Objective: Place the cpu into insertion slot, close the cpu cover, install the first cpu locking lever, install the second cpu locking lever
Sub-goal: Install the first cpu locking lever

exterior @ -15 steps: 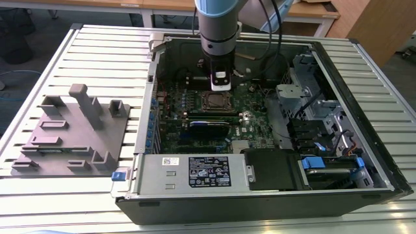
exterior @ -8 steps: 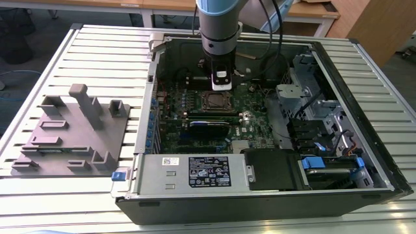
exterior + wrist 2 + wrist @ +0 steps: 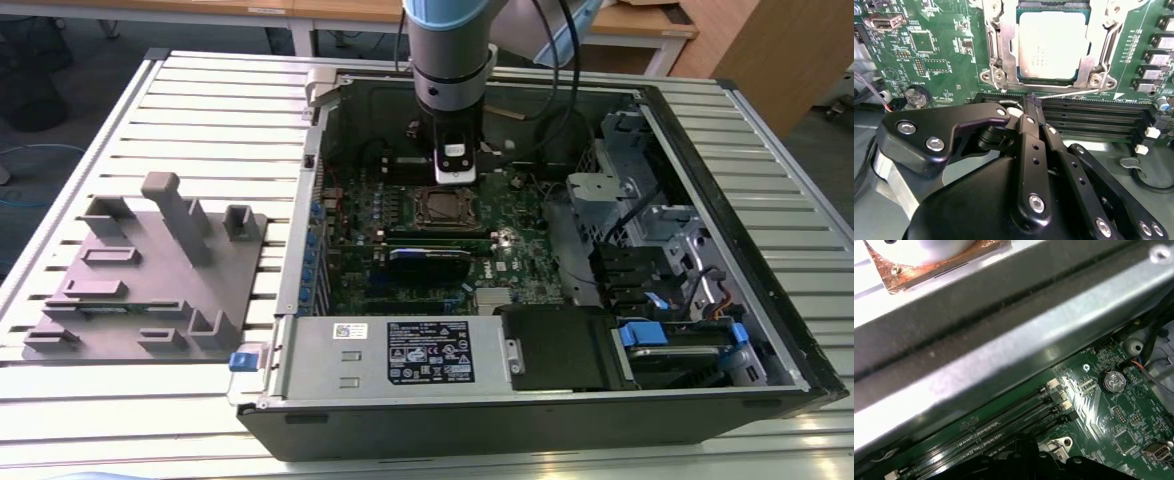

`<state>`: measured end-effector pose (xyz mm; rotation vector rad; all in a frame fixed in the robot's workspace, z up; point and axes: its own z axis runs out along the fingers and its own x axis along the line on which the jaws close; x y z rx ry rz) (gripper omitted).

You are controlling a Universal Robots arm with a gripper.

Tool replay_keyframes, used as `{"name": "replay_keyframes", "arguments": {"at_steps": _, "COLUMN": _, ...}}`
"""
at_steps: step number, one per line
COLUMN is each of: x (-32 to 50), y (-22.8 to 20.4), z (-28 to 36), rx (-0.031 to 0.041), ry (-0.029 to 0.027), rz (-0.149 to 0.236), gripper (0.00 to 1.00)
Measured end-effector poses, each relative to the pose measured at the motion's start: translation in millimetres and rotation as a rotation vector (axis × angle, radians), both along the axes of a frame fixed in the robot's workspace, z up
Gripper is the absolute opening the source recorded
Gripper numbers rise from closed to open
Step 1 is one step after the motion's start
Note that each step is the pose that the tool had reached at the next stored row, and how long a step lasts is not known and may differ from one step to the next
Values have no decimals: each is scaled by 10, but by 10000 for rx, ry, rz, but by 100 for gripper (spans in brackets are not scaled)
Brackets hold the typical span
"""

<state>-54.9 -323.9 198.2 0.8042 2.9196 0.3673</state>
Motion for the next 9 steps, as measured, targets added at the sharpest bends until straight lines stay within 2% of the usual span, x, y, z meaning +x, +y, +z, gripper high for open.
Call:
{"name": "replay_keyframes", "arguments": {"at_steps": 5, "x": 1, "y": 18, "z": -1, "rx": -12, "ry": -2, "rz": 3, "gripper": 11}}
{"name": "replay_keyframes", "arguments": {"at_steps": 7, "x": 0, "y": 19, "z": -4, "rx": -51, "ry": -12, "rz": 0, "gripper": 11}}
{"name": "replay_keyframes", "arguments": {"at_steps": 9, "x": 0, "y": 21, "z": -6, "rx": -133, "ry": -17, "rz": 0, "gripper": 11}}
